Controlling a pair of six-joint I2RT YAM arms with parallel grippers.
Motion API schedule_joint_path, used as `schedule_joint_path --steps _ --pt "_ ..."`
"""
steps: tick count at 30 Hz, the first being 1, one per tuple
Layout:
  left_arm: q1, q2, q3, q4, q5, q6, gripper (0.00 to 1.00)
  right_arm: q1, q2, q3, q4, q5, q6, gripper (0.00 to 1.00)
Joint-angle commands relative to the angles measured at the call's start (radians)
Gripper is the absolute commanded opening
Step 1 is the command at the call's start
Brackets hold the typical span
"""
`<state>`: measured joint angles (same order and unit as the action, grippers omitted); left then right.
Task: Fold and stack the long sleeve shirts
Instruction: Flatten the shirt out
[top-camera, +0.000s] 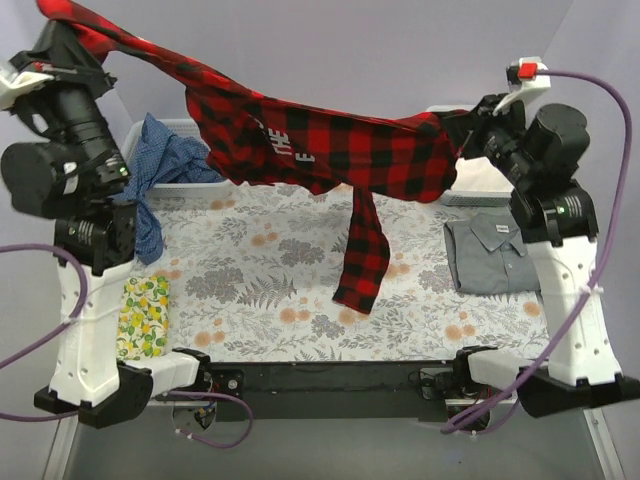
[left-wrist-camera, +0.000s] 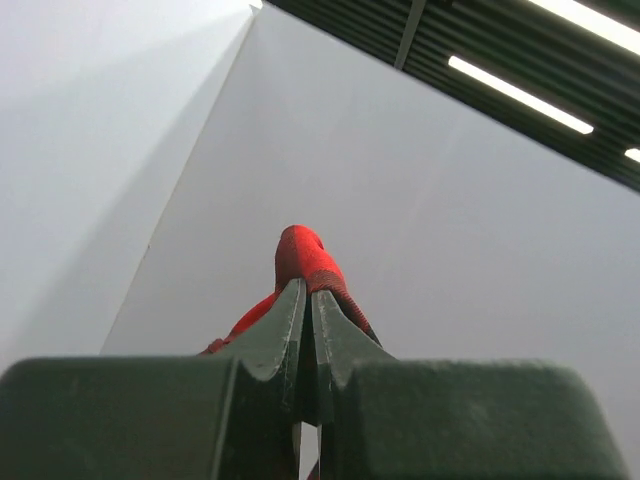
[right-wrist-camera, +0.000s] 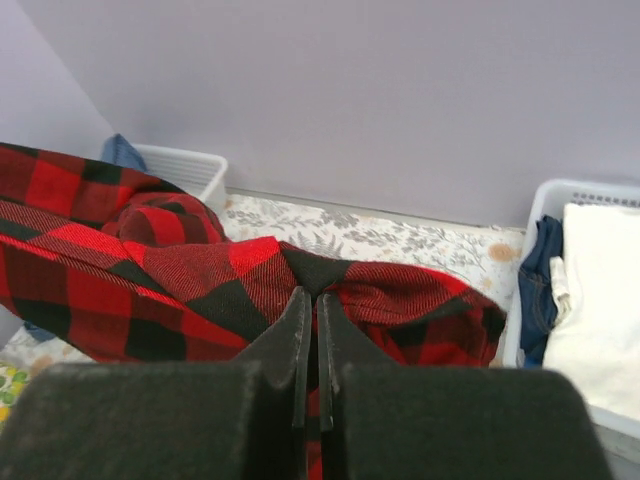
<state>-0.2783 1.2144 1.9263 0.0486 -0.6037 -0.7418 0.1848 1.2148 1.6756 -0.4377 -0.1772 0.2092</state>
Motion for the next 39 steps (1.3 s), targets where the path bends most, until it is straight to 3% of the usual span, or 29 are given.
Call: schedule_joint_path --steps 1,8,12,16,19,20,23,25,27,30,32,33,39 --pt "0.002 -0.09 0.03 0.096 0.002 0.108 0.0 -0.008 -0.092 -0.089 0.048 -0.088 0.028 0.01" --pt "0.002 -0.004 -0.056 0.039 -0.008 0.039 0.0 -0.007 -0.035 -0.217 0.093 -0.192 0.179 0.01" --pt "0.002 0.094 -0.133 0.068 0.034 -0.063 0.0 -0.008 0.143 -0.208 0.146 -0.232 0.202 0.01" --pt "0.034 0.264 -0.061 0.079 0.106 -0.144 0.0 -0.054 0.411 0.116 0.155 -0.306 0.232 0.01" --pt "0.079 0.408 0.109 0.037 0.186 -0.224 0.0 -0.088 0.638 0.379 0.165 -0.372 0.275 0.01" --pt "0.094 0.472 0.214 0.025 0.196 -0.234 0.0 -0.097 0.694 0.582 0.172 -0.39 0.294 0.01" --pt "0.116 0.54 0.365 0.045 0.232 -0.231 0.0 -0.148 0.851 0.774 0.336 -0.461 0.448 0.01" --pt "0.119 0.566 0.483 0.069 0.254 -0.219 0.0 -0.174 0.839 0.71 0.622 -0.513 0.562 0.01" --pt "0.12 0.513 0.47 0.135 0.288 -0.192 0.0 -0.205 0.762 0.555 0.86 -0.527 0.648 0.01" --pt "0.119 0.38 0.317 0.268 0.35 -0.169 0.0 -0.211 0.672 0.443 0.904 -0.576 0.624 0.01" --pt "0.12 0.213 0.105 0.373 0.36 -0.159 0.0 -0.211 0.585 0.339 0.916 -0.62 0.605 0.01" --pt "0.119 0.165 0.052 0.385 0.358 -0.163 0.0 -0.211 0.551 0.211 0.945 -0.631 0.602 0.01" --pt "0.119 -0.084 -0.199 0.212 0.346 -0.148 0.0 -0.209 0.381 -0.164 1.022 -0.751 0.654 0.01"
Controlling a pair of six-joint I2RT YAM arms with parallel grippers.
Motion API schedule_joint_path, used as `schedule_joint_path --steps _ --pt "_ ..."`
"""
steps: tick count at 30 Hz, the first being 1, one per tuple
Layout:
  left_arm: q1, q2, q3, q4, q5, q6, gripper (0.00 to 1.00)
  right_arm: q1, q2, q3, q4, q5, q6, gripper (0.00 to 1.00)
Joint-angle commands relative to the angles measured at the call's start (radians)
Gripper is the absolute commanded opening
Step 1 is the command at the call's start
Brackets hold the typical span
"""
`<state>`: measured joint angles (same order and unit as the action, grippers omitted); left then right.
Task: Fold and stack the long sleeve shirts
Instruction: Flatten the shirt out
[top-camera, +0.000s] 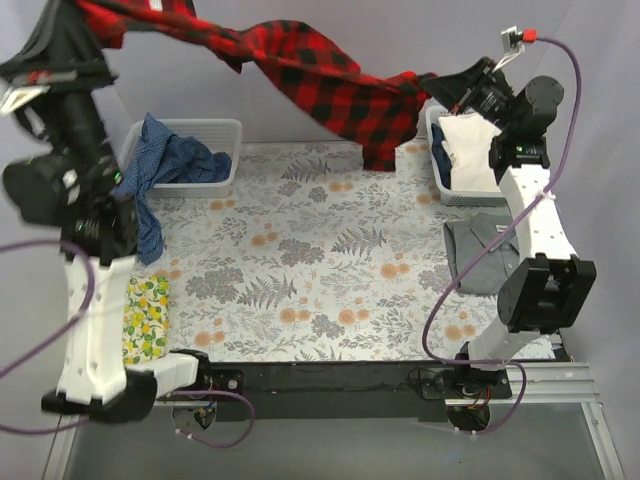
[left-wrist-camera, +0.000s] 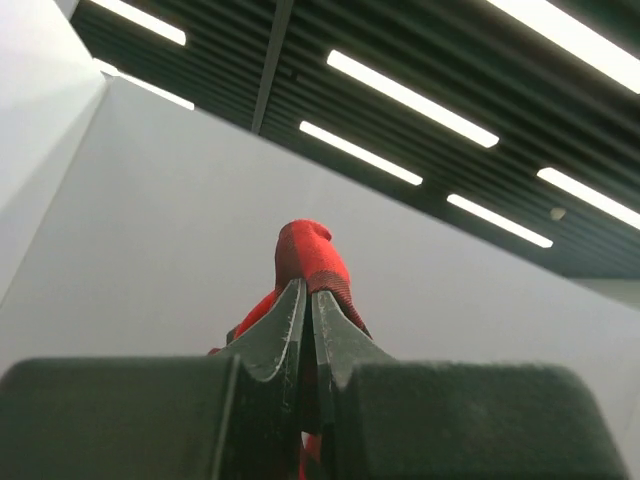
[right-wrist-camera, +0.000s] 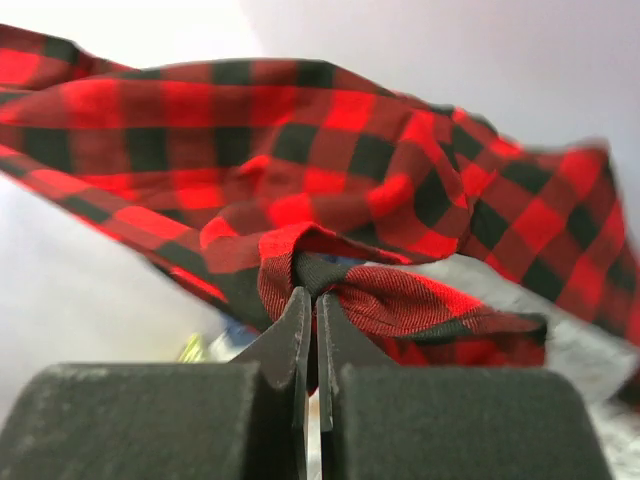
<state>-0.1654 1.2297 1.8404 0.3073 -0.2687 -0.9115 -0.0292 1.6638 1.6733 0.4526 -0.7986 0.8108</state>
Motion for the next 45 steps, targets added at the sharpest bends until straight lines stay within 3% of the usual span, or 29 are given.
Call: schedule_joint_path --steps 1,4,5,9,12,13,17,21,24,28,29,30,33,37,38,39,40,41,45 --pt "0.006 -0.117 -0.144 -0.084 0.026 0.013 0.0 0.011 -0.081 -0.258 0.139 -0.146 0.059 0.01" --pt "0.006 -0.22 -0.326 -0.244 0.037 -0.061 0.0 0.021 -0.121 -0.398 0.143 -0.208 0.057 0.01" --pt "0.006 -0.293 -0.478 -0.29 0.04 -0.093 0.0 0.022 -0.127 -0.485 0.141 -0.235 0.063 0.01" --pt "0.006 -0.448 -0.819 -0.459 0.03 -0.269 0.0 0.028 -0.142 -0.722 0.136 -0.304 0.068 0.01" --pt "0.006 -0.547 -0.99 -0.523 0.028 -0.366 0.0 0.028 -0.162 -0.865 0.086 -0.31 0.022 0.01" --pt "0.006 -0.559 -1.009 -0.545 0.017 -0.386 0.0 0.053 -0.165 -0.889 0.055 -0.31 -0.007 0.01" --pt "0.006 -0.567 -1.037 -0.666 -0.009 -0.411 0.0 0.055 -0.176 -0.908 -0.378 -0.191 -0.301 0.01" --pt "0.006 -0.562 -1.04 -0.726 0.014 -0.406 0.0 0.055 -0.177 -0.879 -0.664 -0.043 -0.456 0.01" --pt "0.006 -0.562 -1.041 -0.749 0.016 -0.392 0.0 0.054 -0.208 -0.877 -0.811 0.158 -0.504 0.18" --pt "0.006 -0.572 -1.018 -0.815 -0.009 -0.385 0.0 0.054 -0.269 -0.905 -0.956 0.39 -0.507 0.16" --pt "0.006 -0.581 -1.014 -0.847 -0.038 -0.388 0.0 0.054 -0.3 -0.926 -0.992 0.448 -0.487 0.12" --pt "0.006 -0.594 -1.014 -0.881 -0.102 -0.404 0.0 0.052 -0.338 -0.952 -1.038 0.497 -0.458 0.02" --pt "0.006 -0.619 -1.02 -0.997 -0.217 -0.489 0.0 0.052 -0.456 -1.009 -1.121 0.683 -0.369 0.01" --pt "0.007 -0.613 -1.003 -1.06 -0.293 -0.536 0.0 0.052 -0.504 -1.012 -1.267 0.775 -0.354 0.01" --pt "0.006 -0.602 -0.989 -1.048 -0.303 -0.547 0.16 0.052 -0.513 -1.024 -1.281 0.78 -0.355 0.01" --pt "0.006 -0.601 -0.986 -1.03 -0.294 -0.523 0.25 0.052 -0.519 -1.029 -1.289 0.788 -0.351 0.07" --pt "0.006 -0.584 -0.974 -1.001 -0.297 -0.515 0.44 0.052 -0.536 -1.032 -1.289 0.789 -0.346 0.12" --pt "0.006 -0.564 -0.957 -0.976 -0.32 -0.5 0.55 0.052 -0.545 -1.026 -1.302 0.792 -0.332 0.18" --pt "0.006 -0.504 -0.856 -0.993 -0.44 -0.53 0.69 0.052 -0.605 -1.003 -1.345 0.867 -0.305 0.32"
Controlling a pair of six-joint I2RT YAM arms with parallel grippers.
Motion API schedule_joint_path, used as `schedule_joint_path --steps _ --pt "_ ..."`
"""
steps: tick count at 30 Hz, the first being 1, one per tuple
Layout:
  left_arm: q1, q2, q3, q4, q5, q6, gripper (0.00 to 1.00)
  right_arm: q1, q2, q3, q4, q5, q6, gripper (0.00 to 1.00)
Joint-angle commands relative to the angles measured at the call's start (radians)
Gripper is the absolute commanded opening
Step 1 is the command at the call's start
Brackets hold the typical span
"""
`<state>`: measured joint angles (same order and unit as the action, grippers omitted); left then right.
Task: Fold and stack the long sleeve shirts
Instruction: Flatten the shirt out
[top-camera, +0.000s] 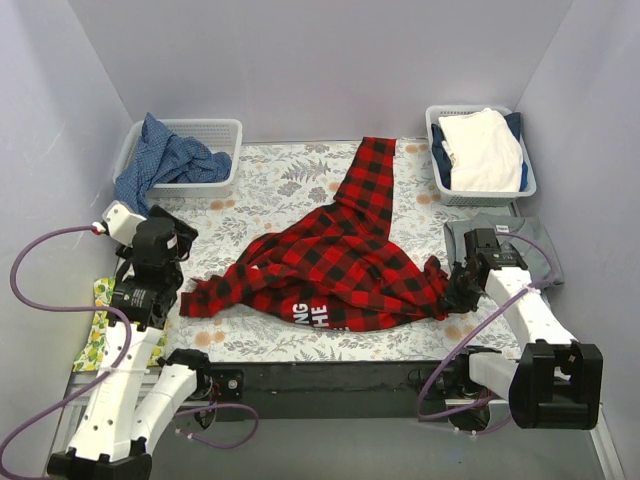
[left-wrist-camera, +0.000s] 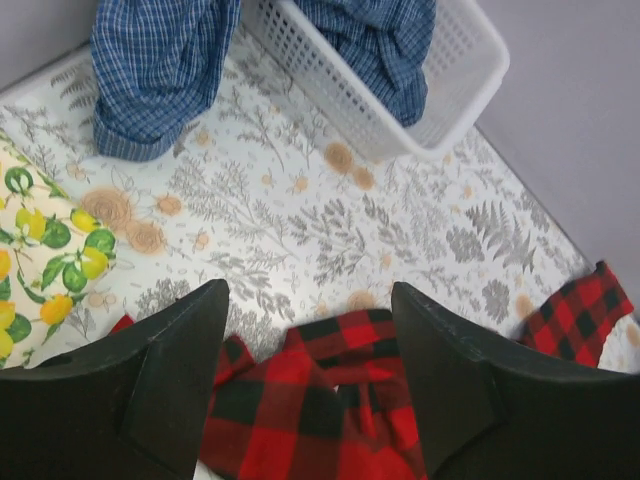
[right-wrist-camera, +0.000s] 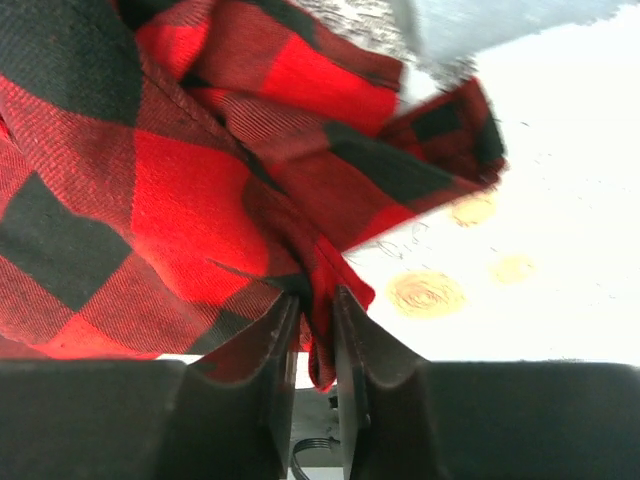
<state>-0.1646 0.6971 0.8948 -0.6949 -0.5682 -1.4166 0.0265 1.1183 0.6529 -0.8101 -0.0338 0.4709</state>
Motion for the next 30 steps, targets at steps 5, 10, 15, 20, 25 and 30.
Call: schedule_joint_path --steps 5,10,15,20,25,30 --pt "0.005 0.167 0.047 0.388 0.314 0.238 0.66 -0.004 -0.15 0.074 -0.086 0.158 0.052 0.4" --pt "-0.058 0.465 0.115 0.485 0.655 0.274 0.66 -0.002 -0.118 0.172 -0.083 0.199 0.023 0.47" --pt "-0.096 0.776 0.263 0.511 0.836 0.261 0.65 -0.002 -0.08 0.266 -0.045 0.256 0.0 0.48" --pt "-0.173 1.063 0.518 0.347 0.897 0.298 0.61 0.001 -0.016 0.312 0.04 0.221 -0.037 0.48" --pt "-0.26 1.241 0.633 0.281 0.933 0.292 0.59 0.006 0.046 0.323 0.074 0.183 -0.044 0.48" --pt "-0.312 1.358 0.716 0.215 0.964 0.286 0.58 0.009 0.069 0.306 0.106 0.149 -0.052 0.47"
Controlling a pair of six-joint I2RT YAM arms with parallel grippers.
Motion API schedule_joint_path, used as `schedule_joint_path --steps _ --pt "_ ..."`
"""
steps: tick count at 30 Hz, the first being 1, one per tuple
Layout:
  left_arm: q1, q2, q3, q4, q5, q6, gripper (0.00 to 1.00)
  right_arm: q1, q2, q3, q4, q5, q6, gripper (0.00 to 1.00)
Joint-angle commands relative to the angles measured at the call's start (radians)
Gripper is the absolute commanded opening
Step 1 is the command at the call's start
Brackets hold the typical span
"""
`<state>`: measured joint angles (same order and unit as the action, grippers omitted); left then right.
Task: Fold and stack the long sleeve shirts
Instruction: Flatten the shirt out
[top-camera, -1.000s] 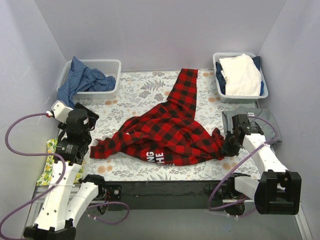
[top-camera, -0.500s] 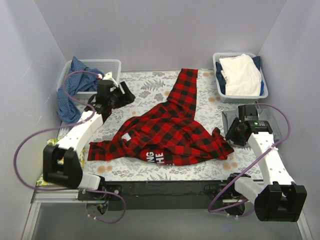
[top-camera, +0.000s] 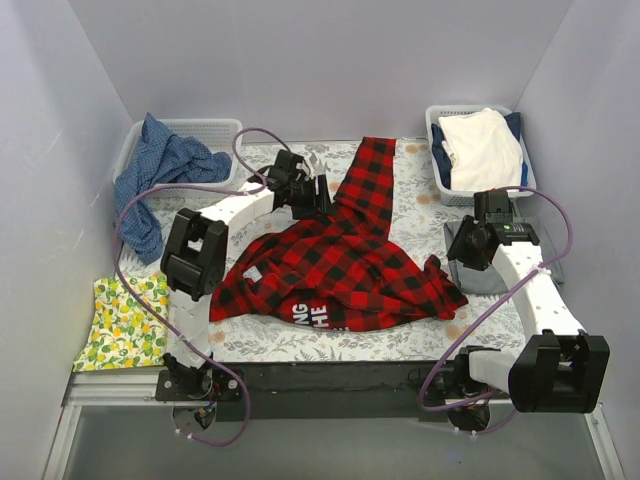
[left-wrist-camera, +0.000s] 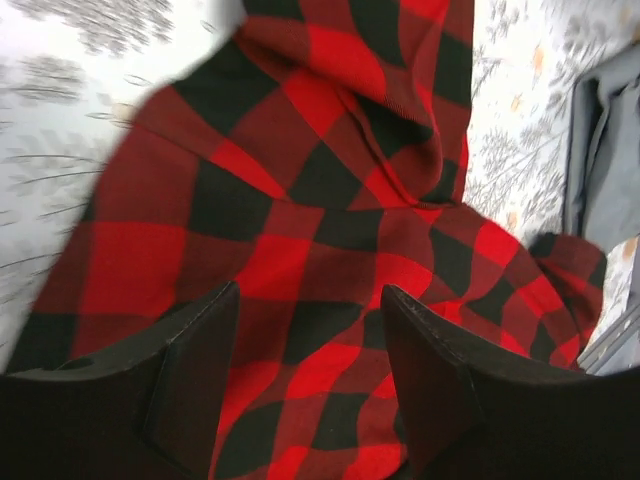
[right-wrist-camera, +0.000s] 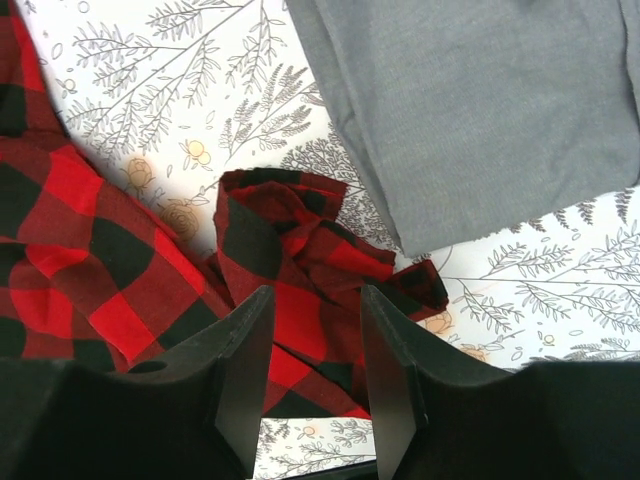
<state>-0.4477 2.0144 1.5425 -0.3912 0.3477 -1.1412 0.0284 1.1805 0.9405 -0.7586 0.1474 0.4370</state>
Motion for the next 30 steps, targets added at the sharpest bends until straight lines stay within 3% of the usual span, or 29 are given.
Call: schedule_joint_path --steps 1,13,23,30 --pt "-0.034 0.055 0.08 -0.098 0.034 0.014 0.57 0.007 0.01 0.014 0.059 -0.038 -0.02 0.47" --pt "-0.019 0.283 0.255 -0.232 -0.182 -0.038 0.52 0.024 0.162 0.06 0.085 -0.241 -0.152 0.5" --pt "0.225 0.333 0.332 -0.241 -0.291 -0.1 0.48 0.041 0.251 0.161 0.127 -0.288 -0.184 0.51" --pt "0.277 0.302 0.326 -0.256 -0.335 -0.066 0.48 0.088 0.352 0.241 0.171 -0.339 -0.282 0.51"
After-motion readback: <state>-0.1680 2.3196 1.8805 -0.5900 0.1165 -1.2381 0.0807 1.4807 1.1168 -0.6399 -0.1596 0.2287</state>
